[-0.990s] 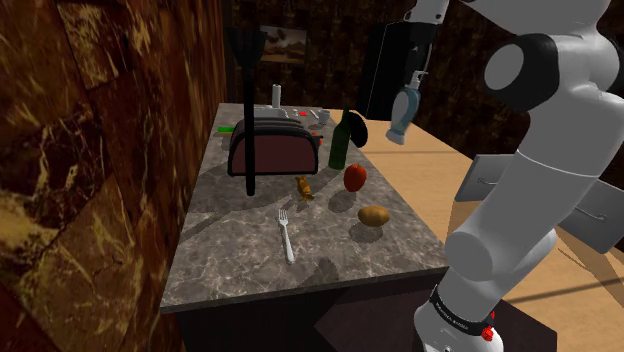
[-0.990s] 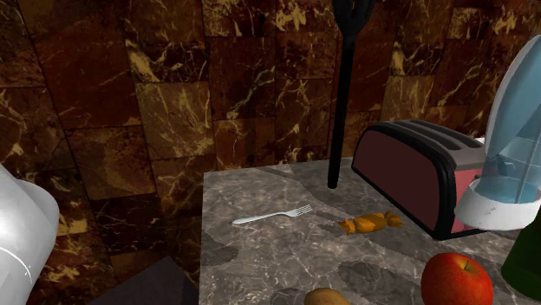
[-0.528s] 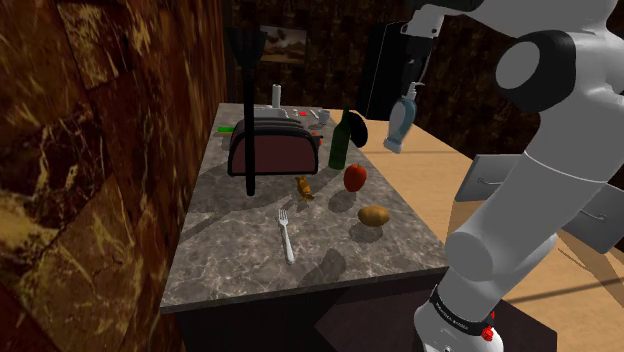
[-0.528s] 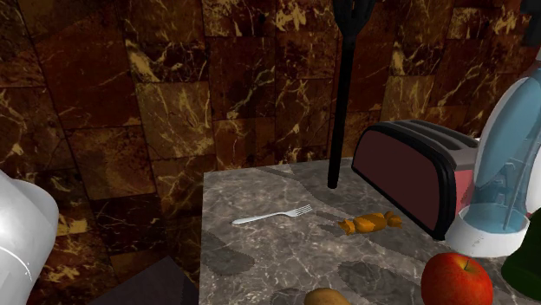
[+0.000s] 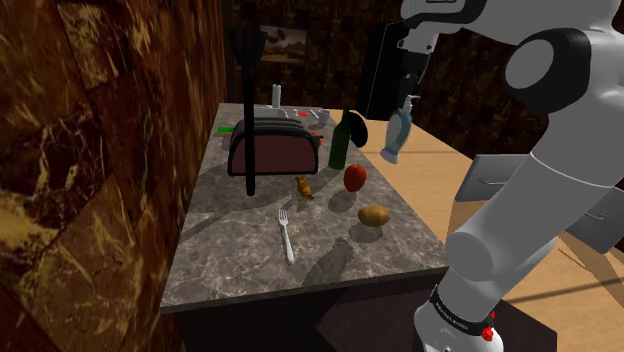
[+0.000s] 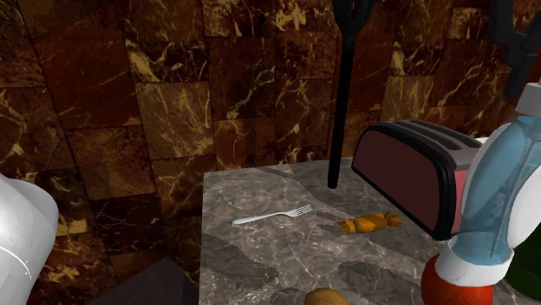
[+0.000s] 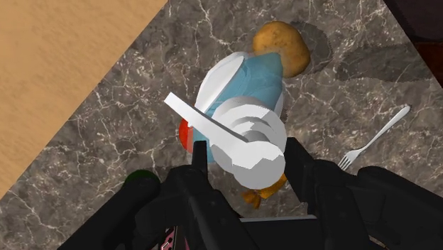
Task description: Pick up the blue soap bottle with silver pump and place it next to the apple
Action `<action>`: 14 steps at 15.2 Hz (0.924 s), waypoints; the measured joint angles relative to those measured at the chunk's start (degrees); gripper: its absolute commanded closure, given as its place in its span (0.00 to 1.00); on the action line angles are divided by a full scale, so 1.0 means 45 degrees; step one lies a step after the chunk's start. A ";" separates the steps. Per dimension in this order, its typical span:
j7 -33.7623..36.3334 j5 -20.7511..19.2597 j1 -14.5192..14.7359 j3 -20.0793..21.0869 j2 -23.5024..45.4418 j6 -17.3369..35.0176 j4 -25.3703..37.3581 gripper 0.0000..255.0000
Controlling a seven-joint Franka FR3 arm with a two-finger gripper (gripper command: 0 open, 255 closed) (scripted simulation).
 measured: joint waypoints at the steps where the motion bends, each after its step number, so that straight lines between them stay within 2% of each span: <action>1: 0.0009 -0.0012 0.0002 0.0006 -0.0060 0.0205 -0.0262 1.00; 14: 0.0038 -0.0109 -0.0007 0.0019 -0.0467 0.2420 -0.2873 1.00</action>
